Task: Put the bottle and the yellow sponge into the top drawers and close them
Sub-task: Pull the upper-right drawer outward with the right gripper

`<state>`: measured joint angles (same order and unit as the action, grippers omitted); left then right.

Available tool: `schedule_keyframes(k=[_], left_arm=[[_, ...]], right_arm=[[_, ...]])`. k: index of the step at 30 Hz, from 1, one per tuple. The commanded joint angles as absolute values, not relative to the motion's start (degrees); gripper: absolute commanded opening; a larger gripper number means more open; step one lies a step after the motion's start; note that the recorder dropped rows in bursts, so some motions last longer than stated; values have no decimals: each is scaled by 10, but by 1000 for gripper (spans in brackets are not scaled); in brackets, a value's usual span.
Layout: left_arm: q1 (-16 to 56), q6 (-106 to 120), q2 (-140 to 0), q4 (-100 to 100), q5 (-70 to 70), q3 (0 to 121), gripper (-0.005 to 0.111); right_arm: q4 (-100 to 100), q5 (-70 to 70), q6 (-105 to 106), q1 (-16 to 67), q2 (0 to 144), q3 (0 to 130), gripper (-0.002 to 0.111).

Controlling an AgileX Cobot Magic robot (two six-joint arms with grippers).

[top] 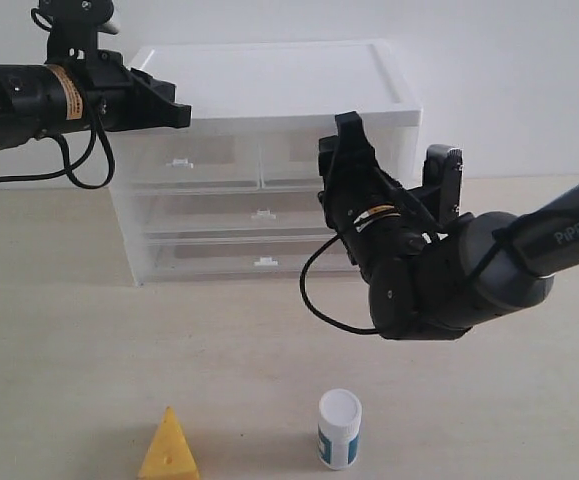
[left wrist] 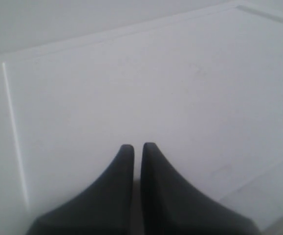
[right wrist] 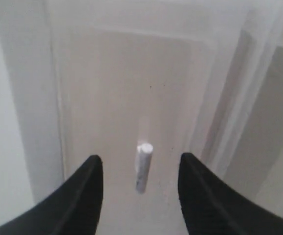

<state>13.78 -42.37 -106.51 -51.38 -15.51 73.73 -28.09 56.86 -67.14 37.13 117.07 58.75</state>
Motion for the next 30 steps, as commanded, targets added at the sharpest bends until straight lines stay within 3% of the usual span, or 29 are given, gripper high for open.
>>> schedule_keyframes(k=[1, 5, 20, 30], left_arm=[[141, -425, -1074, -523, -132, 733, 4], [141, -425, -1074, -523, -132, 733, 4], [141, -425, -1074, -523, -132, 733, 4], [141, -425, -1074, -523, -132, 733, 4]], right_arm=[[-309, 578, -635, 364, 1167, 613, 38], [-310, 580, -632, 365, 1167, 612, 0], [-238, 641, -706, 372, 1122, 477, 0], [-257, 700, -732, 469, 1084, 374, 0]])
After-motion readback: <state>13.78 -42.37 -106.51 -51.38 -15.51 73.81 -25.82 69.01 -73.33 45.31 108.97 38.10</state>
